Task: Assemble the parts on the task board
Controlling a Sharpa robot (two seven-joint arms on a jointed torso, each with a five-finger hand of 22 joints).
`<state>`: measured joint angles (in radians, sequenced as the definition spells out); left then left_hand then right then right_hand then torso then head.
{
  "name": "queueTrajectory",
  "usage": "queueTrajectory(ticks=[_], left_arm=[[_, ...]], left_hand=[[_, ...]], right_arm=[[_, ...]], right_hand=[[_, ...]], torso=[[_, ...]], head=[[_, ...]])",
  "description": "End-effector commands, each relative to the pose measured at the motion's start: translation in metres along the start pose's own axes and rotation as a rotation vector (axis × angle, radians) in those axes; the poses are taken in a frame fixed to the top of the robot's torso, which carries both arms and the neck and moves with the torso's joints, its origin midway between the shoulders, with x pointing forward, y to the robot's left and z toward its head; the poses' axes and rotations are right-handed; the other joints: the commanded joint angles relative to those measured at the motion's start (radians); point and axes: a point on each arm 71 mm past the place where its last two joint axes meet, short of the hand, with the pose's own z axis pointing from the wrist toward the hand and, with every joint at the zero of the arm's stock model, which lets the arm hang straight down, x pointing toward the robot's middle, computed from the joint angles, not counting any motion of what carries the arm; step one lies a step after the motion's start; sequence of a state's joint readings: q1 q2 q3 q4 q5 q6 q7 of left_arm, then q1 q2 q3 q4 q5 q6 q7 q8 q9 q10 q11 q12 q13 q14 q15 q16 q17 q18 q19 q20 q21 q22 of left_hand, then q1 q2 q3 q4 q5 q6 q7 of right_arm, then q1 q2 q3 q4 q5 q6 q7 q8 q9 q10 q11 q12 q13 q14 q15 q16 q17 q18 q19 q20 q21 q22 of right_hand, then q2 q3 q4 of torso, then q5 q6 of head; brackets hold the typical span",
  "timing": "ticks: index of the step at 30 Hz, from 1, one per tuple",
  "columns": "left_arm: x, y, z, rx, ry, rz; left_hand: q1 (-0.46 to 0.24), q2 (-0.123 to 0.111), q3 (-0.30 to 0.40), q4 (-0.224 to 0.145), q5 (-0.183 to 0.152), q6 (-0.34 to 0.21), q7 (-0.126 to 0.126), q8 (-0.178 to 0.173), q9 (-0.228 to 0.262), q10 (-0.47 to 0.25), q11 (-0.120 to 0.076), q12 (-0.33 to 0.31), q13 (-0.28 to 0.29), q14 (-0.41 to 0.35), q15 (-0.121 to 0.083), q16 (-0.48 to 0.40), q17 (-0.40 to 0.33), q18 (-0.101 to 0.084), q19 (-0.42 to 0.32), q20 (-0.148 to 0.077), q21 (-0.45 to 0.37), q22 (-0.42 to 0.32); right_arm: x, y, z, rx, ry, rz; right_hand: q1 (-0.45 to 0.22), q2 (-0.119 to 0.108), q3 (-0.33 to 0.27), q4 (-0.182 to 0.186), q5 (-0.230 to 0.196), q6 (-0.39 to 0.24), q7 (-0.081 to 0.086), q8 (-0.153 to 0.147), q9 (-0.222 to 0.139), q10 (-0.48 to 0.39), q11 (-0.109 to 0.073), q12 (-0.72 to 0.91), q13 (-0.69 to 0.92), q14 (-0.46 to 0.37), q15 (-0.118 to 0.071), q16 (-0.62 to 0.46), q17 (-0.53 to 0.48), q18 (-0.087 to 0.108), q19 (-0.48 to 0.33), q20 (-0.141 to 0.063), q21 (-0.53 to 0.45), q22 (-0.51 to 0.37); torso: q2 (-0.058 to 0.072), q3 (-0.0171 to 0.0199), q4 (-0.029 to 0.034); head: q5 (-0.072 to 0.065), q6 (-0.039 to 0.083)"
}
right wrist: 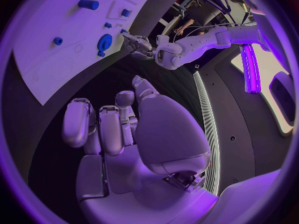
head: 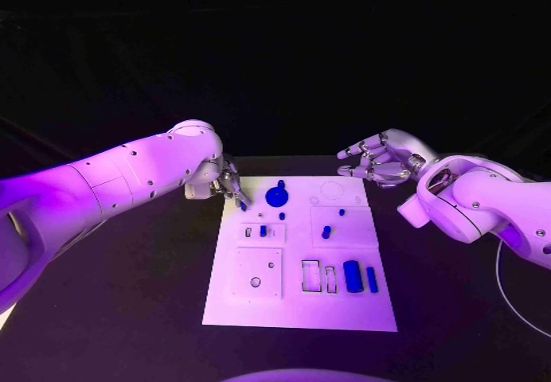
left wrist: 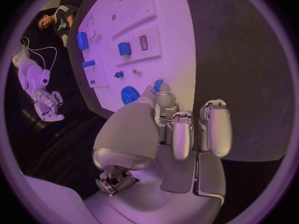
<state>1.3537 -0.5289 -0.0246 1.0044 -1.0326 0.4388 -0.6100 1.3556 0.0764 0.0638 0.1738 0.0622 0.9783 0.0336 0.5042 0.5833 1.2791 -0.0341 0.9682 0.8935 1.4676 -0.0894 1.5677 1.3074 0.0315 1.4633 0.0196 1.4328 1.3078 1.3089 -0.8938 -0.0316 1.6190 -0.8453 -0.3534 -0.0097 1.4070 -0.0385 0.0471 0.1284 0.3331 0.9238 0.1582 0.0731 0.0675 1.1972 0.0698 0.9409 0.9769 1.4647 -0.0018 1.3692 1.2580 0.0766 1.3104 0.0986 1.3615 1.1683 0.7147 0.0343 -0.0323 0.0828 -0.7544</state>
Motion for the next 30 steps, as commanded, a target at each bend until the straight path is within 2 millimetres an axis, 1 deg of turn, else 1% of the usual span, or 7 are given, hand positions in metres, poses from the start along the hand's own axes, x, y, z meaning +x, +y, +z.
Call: queueTrajectory(ticks=[1, 11, 16, 20, 22, 25, 30], left_arm=[[0.0028, -0.0016, 0.0006, 0.006, 0.03, 0.013], [0.0042, -0.0017, 0.002, 0.003, 0.037, 0.012], [0.0054, -0.0011, 0.0031, 0.001, 0.035, 0.008], [0.0079, -0.0008, 0.0053, 0.001, 0.032, 0.003], [0.0093, -0.0005, 0.0064, 0.003, 0.03, -0.001], [0.0107, -0.0001, 0.0077, 0.011, 0.024, -0.014], [0.0108, 0.0003, 0.0084, 0.034, -0.004, -0.047]], left_hand=[[0.009, 0.002, 0.007, -0.001, 0.003, -0.002, -0.001, 0.003, 0.001, 0.001, -0.004, -0.005, 0.001, 0.103, -0.006, 0.003, 0.263, 0.006, 0.054, -0.006, 0.004, 0.122], [0.028, -0.011, 0.057, -0.022, 0.009, -0.007, -0.002, -0.006, -0.006, -0.002, -0.004, -0.015, -0.009, 0.103, -0.007, 0.003, 0.263, 0.006, 0.053, -0.008, 0.002, 0.121], [0.037, -0.039, 0.129, -0.042, 0.052, -0.013, 0.003, -0.019, -0.015, -0.006, -0.001, -0.028, -0.022, 0.103, -0.006, 0.003, 0.263, 0.006, 0.053, -0.007, 0.0, 0.122], [0.039, -0.075, 0.226, -0.067, 0.091, -0.019, 0.01, -0.028, -0.02, -0.008, 0.003, -0.039, -0.032, 0.103, -0.003, 0.003, 0.263, 0.006, 0.052, -0.004, -0.001, 0.122], [0.018, -0.109, 0.319, -0.083, 0.123, -0.019, 0.017, -0.027, -0.018, -0.005, 0.013, -0.046, -0.04, 0.103, 0.003, 0.003, 0.263, 0.007, 0.052, -0.003, -0.002, 0.123], [-0.031, -0.153, 0.436, -0.103, 0.128, -0.02, 0.019, -0.02, -0.009, 0.003, 0.015, -0.047, -0.046, 0.103, 0.005, 0.003, 0.263, 0.006, 0.053, 0.003, -0.002, 0.125], [-0.069, -0.185, 0.52, -0.134, 0.158, -0.019, 0.02, -0.007, 0.004, 0.011, 0.011, -0.041, -0.044, 0.103, 0.005, 0.003, 0.263, 0.006, 0.054, 0.004, -0.001, 0.129]], right_arm=[[0.0017, 0.0013, 0.0001, -0.012, 0.013, -0.001], [0.0016, 0.0014, -0.0003, -0.013, 0.013, 0.001], [0.0016, 0.0015, -0.0005, -0.013, 0.013, 0.002], [0.0017, 0.0016, -0.0005, -0.014, 0.014, 0.003], [0.0017, 0.0017, -0.0006, -0.014, 0.014, 0.004], [0.0017, 0.0017, -0.0007, -0.015, 0.013, 0.004], [0.0018, 0.0019, -0.0007, -0.016, 0.014, 0.005]], right_hand=[[-0.006, 0.004, 0.002, 0.002, 0.007, 0.01, 0.0, 0.005, 0.001, 0.004, -0.003, 0.007, 0.002, 0.041, -0.007, -0.005, -0.001, 0.013, -0.006, 0.002, -0.004, -0.001], [-0.006, 0.004, 0.002, 0.002, 0.007, 0.01, 0.0, 0.005, 0.001, 0.004, -0.003, 0.007, 0.002, 0.041, -0.007, -0.005, -0.001, 0.013, -0.006, 0.002, -0.004, -0.001], [-0.007, 0.005, 0.002, 0.003, 0.008, 0.01, 0.0, 0.005, 0.001, 0.005, -0.003, 0.008, 0.002, 0.041, -0.007, -0.006, -0.001, 0.013, -0.007, 0.002, -0.005, -0.001], [-0.007, 0.005, 0.002, 0.003, 0.008, 0.01, 0.0, 0.005, 0.001, 0.005, -0.003, 0.008, 0.002, 0.041, -0.007, -0.006, -0.001, 0.013, -0.007, 0.002, -0.005, -0.001], [-0.007, 0.005, 0.002, 0.003, 0.008, 0.01, 0.0, 0.005, 0.001, 0.005, -0.003, 0.008, 0.002, 0.041, -0.007, -0.006, -0.001, 0.013, -0.007, 0.002, -0.005, -0.001], [-0.007, 0.005, 0.002, 0.003, 0.008, 0.01, 0.0, 0.005, 0.001, 0.005, -0.003, 0.008, 0.002, 0.041, -0.007, -0.006, -0.001, 0.013, -0.007, 0.002, -0.005, -0.001], [-0.008, 0.005, 0.002, 0.004, 0.008, 0.011, 0.0, 0.005, 0.001, 0.006, -0.003, 0.01, 0.004, 0.042, -0.007, -0.006, -0.001, 0.013, -0.007, 0.002, -0.005, -0.001]], torso=[[0.0, 0.0005, -0.0005], [-0.001, 0.0004, 0.0002], [-0.001, 0.0006, 0.0008], [0.0, -0.0001, 0.0002], [0.0, -0.0002, -0.0004], [0.0, -0.0002, -0.0003], [-0.001, -0.0001, 0.0003]], head=[[0.001, -0.001], [0.001, -0.003], [0.001, -0.003], [0.001, -0.004], [0.001, -0.005], [0.001, -0.006], [0.001, -0.005]])
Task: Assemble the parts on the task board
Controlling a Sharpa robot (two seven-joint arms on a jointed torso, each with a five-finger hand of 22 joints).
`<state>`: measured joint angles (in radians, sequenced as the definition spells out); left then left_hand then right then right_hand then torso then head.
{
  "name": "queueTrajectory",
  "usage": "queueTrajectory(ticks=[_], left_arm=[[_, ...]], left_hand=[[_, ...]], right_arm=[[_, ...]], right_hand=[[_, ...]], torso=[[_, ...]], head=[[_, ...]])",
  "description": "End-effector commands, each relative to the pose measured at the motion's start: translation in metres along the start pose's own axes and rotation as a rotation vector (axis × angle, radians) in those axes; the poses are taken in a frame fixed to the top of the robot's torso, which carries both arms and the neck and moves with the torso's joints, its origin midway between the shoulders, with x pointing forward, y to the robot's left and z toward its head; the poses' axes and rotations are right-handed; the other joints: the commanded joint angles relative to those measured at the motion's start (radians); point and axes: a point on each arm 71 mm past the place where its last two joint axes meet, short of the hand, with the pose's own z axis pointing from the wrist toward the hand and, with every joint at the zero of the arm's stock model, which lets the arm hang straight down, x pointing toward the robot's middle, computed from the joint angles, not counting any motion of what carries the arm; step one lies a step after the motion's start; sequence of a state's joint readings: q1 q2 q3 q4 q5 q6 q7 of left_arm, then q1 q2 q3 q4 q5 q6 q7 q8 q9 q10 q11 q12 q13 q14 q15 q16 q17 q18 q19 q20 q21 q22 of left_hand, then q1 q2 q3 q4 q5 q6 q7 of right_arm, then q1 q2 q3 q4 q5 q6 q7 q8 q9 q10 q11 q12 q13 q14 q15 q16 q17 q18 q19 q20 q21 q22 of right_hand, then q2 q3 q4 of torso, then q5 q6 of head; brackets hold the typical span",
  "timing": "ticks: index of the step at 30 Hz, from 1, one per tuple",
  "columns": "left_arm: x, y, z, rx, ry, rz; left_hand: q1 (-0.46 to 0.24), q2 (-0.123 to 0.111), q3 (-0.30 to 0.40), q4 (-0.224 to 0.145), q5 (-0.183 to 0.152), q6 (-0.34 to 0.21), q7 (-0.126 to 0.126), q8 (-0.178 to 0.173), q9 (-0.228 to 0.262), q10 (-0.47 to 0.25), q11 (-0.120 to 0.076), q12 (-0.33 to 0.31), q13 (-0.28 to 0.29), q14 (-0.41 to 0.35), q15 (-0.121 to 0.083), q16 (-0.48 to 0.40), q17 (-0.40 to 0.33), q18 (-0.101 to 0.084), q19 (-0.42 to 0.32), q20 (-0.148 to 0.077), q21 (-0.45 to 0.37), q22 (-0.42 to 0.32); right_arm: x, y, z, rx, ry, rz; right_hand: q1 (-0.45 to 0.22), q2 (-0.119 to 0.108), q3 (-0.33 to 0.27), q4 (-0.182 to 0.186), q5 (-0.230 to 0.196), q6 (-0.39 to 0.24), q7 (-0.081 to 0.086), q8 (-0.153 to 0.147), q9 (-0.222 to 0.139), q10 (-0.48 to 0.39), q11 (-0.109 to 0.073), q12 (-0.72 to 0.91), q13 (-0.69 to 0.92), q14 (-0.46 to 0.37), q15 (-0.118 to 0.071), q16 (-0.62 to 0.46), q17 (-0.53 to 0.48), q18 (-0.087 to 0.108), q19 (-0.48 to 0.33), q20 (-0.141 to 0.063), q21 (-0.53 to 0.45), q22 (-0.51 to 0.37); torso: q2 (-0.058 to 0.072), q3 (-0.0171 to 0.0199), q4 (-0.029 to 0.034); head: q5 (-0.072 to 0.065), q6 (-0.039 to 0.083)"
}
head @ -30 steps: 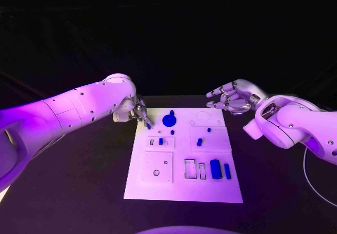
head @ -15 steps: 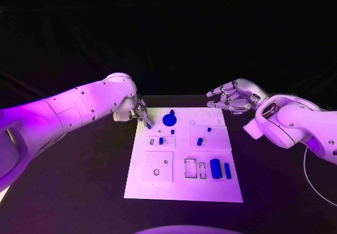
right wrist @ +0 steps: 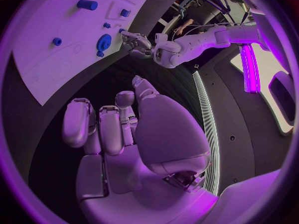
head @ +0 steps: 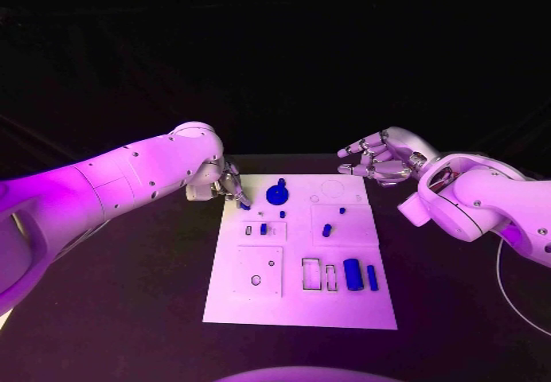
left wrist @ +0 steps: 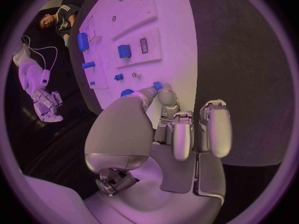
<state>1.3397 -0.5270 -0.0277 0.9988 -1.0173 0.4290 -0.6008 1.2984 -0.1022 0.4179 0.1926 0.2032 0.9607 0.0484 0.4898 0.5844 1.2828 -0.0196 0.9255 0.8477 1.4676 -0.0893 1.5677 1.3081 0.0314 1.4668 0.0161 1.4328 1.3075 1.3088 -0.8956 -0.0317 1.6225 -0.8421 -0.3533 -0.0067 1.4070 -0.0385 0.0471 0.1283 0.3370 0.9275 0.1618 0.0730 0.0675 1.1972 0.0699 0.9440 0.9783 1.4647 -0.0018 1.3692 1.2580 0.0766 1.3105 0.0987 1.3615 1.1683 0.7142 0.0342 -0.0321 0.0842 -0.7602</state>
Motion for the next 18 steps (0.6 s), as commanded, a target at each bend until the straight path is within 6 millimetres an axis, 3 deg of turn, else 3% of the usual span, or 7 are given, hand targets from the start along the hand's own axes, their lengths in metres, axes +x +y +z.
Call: queueTrajectory(ticks=[1, 12, 18], left_arm=[[0.004, -0.001, 0.003, 0.031, -0.023, -0.035], [0.005, 0.004, -0.003, 0.106, -0.061, -0.164], [0.011, 0.008, -0.011, 0.158, -0.035, -0.223]], left_hand=[[-0.016, -0.01, 0.174, -0.157, 0.024, 0.0, 0.005, 0.009, 0.005, 0.009, -0.004, 0.003, 0.003, 0.103, 0.005, 0.003, 0.263, 0.006, 0.051, 0.007, 0.0, 0.13], [-0.062, -0.048, 0.238, -0.197, 0.11, 0.014, 0.001, 0.03, 0.024, 0.038, -0.009, 0.031, 0.026, 0.103, 0.001, 0.003, 0.263, 0.002, 0.057, 0.002, 0.013, 0.145], [-0.07, -0.062, 0.245, -0.21, 0.129, 0.021, -0.001, 0.033, 0.027, 0.048, -0.011, 0.043, 0.038, 0.103, 0.0, 0.003, 0.263, 0.001, 0.059, 0.001, 0.015, 0.149]], right_arm=[[0.002, 0.001, 0.0, -0.014, 0.012, 0.001], [0.001, 0.001, 0.0, -0.015, 0.012, 0.003], [0.001, 0.0, -0.001, -0.014, 0.011, 0.003]], right_hand=[[-0.008, 0.005, 0.002, 0.004, 0.005, 0.007, -0.003, 0.005, 0.001, 0.006, -0.003, 0.007, 0.002, 0.042, -0.007, -0.006, -0.001, 0.013, -0.007, 0.002, -0.005, -0.001], [-0.008, 0.005, 0.002, 0.004, 0.005, 0.007, -0.003, 0.005, 0.001, 0.006, -0.003, 0.007, 0.002, 0.042, -0.007, -0.006, -0.001, 0.013, -0.007, 0.002, -0.005, -0.001], [-0.008, 0.006, 0.002, 0.005, 0.006, 0.007, -0.003, 0.005, 0.002, 0.007, -0.003, 0.009, 0.004, 0.042, -0.007, -0.006, -0.001, 0.013, -0.007, 0.002, -0.005, -0.002]], torso=[[0.0, -0.0001, 0.0002], [0.0, -0.0001, -0.0001], [0.001, 0.0003, -0.0002]], head=[[0.0, 0.0], [0.002, 0.003], [0.002, 0.003]])
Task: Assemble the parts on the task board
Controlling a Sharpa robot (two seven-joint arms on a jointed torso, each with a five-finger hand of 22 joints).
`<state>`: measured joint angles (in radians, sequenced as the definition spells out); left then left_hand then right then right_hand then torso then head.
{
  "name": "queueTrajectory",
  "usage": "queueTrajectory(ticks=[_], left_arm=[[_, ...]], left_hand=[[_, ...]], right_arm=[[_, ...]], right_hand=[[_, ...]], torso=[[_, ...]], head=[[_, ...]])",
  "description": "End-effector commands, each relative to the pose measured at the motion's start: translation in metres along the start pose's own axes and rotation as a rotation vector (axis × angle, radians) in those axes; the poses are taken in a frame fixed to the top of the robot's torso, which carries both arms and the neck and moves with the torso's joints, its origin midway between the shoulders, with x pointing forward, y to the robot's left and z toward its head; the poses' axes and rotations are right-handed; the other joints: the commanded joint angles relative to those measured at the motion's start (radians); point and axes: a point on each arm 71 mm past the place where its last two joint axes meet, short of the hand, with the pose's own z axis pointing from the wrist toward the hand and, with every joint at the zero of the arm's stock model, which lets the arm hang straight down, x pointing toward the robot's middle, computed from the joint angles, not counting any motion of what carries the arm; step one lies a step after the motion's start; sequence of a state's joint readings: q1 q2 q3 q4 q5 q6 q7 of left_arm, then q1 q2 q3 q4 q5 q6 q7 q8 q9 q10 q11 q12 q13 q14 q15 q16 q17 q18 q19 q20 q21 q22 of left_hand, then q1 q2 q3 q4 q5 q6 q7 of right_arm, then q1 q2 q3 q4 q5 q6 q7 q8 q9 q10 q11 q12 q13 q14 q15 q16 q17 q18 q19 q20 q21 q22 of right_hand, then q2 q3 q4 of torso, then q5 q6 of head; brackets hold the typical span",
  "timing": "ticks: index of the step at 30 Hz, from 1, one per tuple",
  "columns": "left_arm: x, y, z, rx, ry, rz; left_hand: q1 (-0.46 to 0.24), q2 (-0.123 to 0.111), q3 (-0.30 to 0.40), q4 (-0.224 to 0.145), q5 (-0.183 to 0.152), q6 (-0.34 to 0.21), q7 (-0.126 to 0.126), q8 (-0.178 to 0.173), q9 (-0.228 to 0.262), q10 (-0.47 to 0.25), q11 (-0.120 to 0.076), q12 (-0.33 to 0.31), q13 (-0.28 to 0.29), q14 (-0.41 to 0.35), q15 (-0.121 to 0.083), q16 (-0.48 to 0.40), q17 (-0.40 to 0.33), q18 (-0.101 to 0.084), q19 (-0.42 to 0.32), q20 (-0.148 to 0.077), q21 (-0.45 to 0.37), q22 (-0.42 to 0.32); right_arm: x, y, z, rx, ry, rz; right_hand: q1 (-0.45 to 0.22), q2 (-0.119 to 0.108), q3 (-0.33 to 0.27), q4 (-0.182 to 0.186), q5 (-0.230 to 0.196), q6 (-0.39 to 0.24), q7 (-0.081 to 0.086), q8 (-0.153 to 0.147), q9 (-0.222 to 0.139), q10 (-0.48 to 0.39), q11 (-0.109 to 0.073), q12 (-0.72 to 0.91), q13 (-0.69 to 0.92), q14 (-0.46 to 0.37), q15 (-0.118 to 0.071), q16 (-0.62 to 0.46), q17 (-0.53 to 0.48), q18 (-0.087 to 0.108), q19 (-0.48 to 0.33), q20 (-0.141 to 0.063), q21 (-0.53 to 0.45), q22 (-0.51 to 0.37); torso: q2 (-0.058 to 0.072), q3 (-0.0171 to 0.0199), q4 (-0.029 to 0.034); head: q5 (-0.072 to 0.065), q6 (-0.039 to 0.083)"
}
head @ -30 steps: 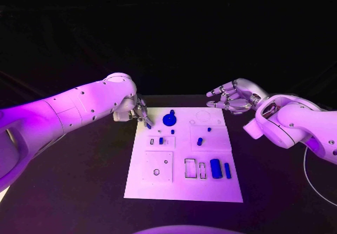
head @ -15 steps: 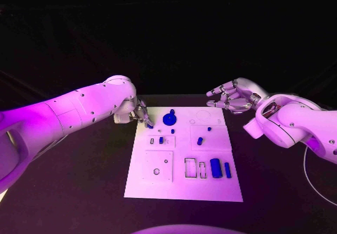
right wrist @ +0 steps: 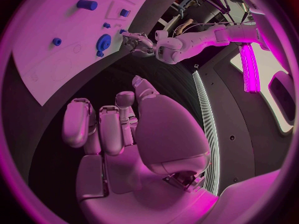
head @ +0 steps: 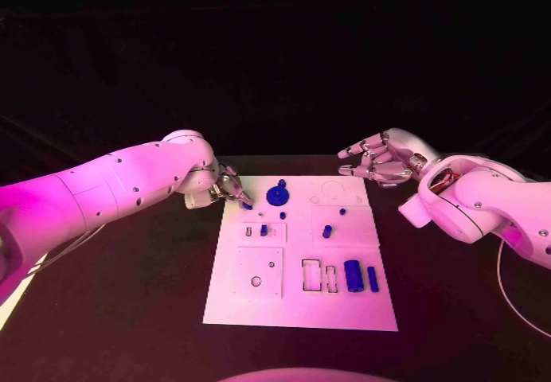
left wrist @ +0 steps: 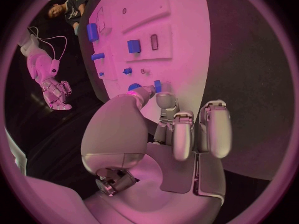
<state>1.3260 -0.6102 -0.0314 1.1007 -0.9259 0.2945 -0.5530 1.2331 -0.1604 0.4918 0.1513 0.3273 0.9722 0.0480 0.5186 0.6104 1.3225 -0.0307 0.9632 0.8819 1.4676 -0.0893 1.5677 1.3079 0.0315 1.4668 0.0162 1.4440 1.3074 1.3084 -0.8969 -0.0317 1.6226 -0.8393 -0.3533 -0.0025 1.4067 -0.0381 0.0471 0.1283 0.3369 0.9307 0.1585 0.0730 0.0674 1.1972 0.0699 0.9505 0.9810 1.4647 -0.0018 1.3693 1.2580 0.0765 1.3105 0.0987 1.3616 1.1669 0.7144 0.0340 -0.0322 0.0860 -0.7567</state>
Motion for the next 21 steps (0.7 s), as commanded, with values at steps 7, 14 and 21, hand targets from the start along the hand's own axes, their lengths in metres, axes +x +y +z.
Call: queueTrajectory(ticks=[7, 14, 21], left_arm=[[0.011, 0.002, -0.015, 0.094, 0.061, -0.102], [0.02, 0.004, -0.025, 0.109, 0.103, -0.06], [0.028, 0.004, -0.03, 0.112, 0.061, 0.075]], left_hand=[[-0.012, -0.022, 0.173, -0.181, 0.041, 0.024, -0.003, 0.002, 0.0, 0.019, -0.002, 0.011, 0.009, 0.103, -0.001, 0.003, 0.263, 0.0, 0.06, -0.001, 0.008, 0.153], [-0.016, -0.034, 0.166, -0.191, 0.082, 0.037, -0.004, -0.002, -0.003, 0.025, -0.004, 0.005, 0.003, 0.103, -0.002, 0.003, 0.263, -0.002, 0.063, -0.001, 0.015, 0.161], [-0.016, -0.036, 0.164, -0.192, 0.088, 0.04, -0.005, -0.003, -0.004, 0.027, -0.004, 0.006, 0.004, 0.103, -0.002, 0.003, 0.263, -0.003, 0.065, -0.001, 0.02, 0.166]], right_arm=[[0.0, 0.0, -0.001, -0.009, 0.01, 0.001], [0.0, 0.0, -0.001, -0.008, 0.009, 0.0], [0.0, -0.001, -0.001, -0.006, 0.009, 0.0]], right_hand=[[-0.008, 0.006, 0.002, 0.005, 0.006, 0.004, 0.0, 0.005, 0.002, 0.007, -0.003, 0.002, 0.001, 0.042, -0.007, -0.006, -0.001, 0.013, -0.007, 0.002, -0.005, -0.001], [-0.008, 0.006, 0.002, 0.005, 0.006, 0.004, 0.0, 0.005, 0.002, 0.007, -0.003, 0.003, 0.001, 0.042, -0.007, -0.006, -0.001, 0.014, -0.008, 0.002, -0.006, -0.001], [-0.008, 0.006, 0.003, 0.005, 0.007, 0.005, 0.0, 0.005, 0.002, 0.007, -0.003, 0.003, 0.001, 0.042, -0.007, -0.006, -0.001, 0.014, -0.008, 0.002, -0.006, -0.002]], torso=[[0.0, 0.0009, -0.0009], [0.0, 0.0001, -0.0005], [0.001, -0.0006, 0.0003]], head=[[-0.001, -0.003], [0.0, -0.007], [0.001, -0.01]])
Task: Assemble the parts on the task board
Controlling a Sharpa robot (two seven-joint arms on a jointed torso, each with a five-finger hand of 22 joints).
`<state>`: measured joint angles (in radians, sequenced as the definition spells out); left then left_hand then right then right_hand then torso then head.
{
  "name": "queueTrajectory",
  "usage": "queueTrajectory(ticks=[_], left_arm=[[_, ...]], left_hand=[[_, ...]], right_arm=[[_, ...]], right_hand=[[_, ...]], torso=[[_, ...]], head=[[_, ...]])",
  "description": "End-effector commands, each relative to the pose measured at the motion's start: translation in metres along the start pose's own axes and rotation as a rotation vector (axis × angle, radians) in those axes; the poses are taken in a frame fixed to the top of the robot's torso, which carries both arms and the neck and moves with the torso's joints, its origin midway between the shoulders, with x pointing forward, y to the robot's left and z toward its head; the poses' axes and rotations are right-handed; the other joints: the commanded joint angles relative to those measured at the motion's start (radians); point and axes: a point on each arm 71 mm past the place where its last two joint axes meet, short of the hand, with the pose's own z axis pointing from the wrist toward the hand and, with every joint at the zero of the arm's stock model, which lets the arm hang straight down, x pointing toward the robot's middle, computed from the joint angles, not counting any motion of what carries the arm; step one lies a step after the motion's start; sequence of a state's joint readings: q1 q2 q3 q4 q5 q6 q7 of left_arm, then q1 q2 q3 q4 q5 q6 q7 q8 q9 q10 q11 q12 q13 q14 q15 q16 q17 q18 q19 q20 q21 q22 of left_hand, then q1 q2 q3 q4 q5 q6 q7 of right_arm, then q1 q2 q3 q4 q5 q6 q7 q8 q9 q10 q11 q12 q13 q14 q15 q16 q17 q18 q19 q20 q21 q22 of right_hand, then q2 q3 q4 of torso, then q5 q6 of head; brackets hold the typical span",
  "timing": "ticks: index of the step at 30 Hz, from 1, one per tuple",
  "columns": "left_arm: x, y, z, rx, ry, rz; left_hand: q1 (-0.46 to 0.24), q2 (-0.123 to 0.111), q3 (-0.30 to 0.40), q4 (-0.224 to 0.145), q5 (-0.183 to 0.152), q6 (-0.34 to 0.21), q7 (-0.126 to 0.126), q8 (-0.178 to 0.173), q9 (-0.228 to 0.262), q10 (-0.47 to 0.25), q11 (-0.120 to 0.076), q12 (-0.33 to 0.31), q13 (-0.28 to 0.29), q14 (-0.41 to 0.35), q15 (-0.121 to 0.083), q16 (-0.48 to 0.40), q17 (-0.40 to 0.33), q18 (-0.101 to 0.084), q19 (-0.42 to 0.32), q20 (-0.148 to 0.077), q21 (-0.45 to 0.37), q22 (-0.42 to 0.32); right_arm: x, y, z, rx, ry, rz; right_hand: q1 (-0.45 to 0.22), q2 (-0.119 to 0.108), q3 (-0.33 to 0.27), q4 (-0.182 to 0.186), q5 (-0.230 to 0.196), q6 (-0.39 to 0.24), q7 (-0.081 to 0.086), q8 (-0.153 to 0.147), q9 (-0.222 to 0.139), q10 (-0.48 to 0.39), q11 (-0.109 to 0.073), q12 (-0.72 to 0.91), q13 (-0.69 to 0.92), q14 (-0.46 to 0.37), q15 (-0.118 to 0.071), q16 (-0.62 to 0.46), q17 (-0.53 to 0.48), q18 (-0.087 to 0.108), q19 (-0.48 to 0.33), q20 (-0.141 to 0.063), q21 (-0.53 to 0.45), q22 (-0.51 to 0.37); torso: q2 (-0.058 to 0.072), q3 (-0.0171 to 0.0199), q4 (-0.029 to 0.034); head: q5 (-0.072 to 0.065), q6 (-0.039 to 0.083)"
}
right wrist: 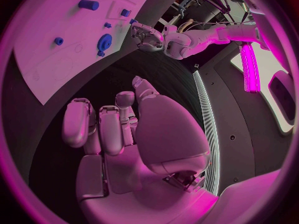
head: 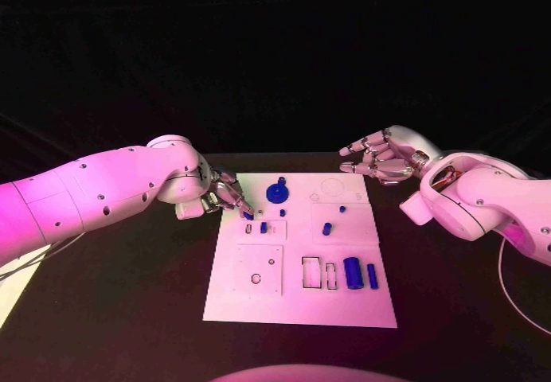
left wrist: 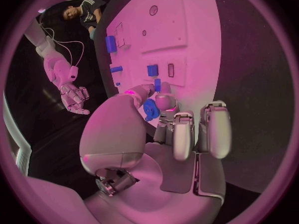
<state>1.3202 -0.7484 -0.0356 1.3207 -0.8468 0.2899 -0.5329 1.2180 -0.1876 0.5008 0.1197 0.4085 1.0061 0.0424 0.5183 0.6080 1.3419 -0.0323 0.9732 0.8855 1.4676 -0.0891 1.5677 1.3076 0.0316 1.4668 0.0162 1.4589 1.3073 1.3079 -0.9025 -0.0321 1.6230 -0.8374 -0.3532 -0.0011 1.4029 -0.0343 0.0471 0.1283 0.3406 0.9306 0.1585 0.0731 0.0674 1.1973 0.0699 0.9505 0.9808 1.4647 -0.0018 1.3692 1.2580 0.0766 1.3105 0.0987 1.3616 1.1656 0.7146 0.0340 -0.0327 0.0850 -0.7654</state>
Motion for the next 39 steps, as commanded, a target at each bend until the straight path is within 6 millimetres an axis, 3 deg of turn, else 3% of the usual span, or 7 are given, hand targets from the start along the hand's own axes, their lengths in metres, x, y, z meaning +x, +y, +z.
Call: queueTrajectory(ticks=[1, 15, 21, 39], left_arm=[[0.003, -0.003, -0.001, 0.01, -0.022, 0.119], [0.016, -0.002, 0.003, -0.02, -0.053, 0.211], [0.021, 0.0, 0.006, -0.035, -0.03, 0.224], [0.03, 0.004, 0.01, -0.048, 0.006, 0.227]], left_hand=[[-0.001, -0.009, 0.155, -0.16, 0.007, 0.007, 0.001, -0.003, -0.001, 0.008, -0.003, -0.003, 0.001, 0.103, -0.003, 0.003, 0.263, -0.004, 0.065, -0.001, 0.007, 0.167], [-0.003, -0.009, 0.154, -0.16, 0.012, 0.01, -0.001, -0.003, -0.002, 0.012, -0.004, 0.001, 0.005, 0.103, -0.003, 0.003, 0.263, -0.004, 0.066, 0.0, 0.009, 0.17], [-0.003, -0.008, 0.154, -0.16, 0.013, 0.011, -0.001, -0.003, -0.002, 0.013, -0.004, 0.001, 0.005, 0.103, -0.003, 0.003, 0.263, -0.004, 0.066, 0.0, 0.008, 0.168], [-0.005, -0.007, 0.154, -0.158, 0.014, 0.012, -0.001, -0.004, -0.002, 0.014, -0.004, 0.0, 0.004, 0.103, -0.003, 0.003, 0.263, -0.003, 0.065, 0.0, 0.006, 0.167]], right_arm=[[0.001, 0.001, 0.0, -0.01, 0.012, -0.001], [0.002, 0.0, 0.0, -0.008, 0.015, -0.001], [0.002, 0.0, 0.0, -0.008, 0.016, 0.0], [0.002, 0.0, -0.001, -0.008, 0.016, 0.0]], right_hand=[[-0.004, 0.003, 0.003, 0.005, 0.003, 0.005, 0.0, 0.005, 0.002, 0.007, -0.003, 0.003, 0.001, 0.042, -0.007, -0.006, -0.001, 0.014, -0.008, 0.002, -0.006, -0.001], [-0.001, 0.002, 0.004, 0.003, 0.006, 0.005, 0.0, 0.005, 0.002, 0.006, -0.004, 0.003, 0.0, 0.042, -0.008, -0.006, -0.001, 0.014, -0.008, 0.002, -0.006, -0.001], [-0.001, 0.002, 0.004, 0.003, 0.006, 0.005, 0.0, 0.005, 0.002, 0.006, -0.004, 0.003, 0.0, 0.042, -0.008, -0.006, -0.001, 0.014, -0.008, 0.002, -0.006, -0.001], [0.0, 0.001, 0.004, 0.002, 0.007, 0.005, -0.001, 0.005, 0.002, 0.006, -0.004, 0.003, -0.001, 0.042, -0.008, -0.006, 0.0, 0.014, -0.008, 0.002, -0.007, -0.001]], torso=[[0.0, -0.0007, 0.0011], [0.0, 0.001, 0.0003], [0.001, 0.0001, -0.0006], [0.0, 0.0004, 0.0005]], head=[[0.003, -0.002], [0.013, -0.009], [0.017, -0.014], [0.017, -0.018]])
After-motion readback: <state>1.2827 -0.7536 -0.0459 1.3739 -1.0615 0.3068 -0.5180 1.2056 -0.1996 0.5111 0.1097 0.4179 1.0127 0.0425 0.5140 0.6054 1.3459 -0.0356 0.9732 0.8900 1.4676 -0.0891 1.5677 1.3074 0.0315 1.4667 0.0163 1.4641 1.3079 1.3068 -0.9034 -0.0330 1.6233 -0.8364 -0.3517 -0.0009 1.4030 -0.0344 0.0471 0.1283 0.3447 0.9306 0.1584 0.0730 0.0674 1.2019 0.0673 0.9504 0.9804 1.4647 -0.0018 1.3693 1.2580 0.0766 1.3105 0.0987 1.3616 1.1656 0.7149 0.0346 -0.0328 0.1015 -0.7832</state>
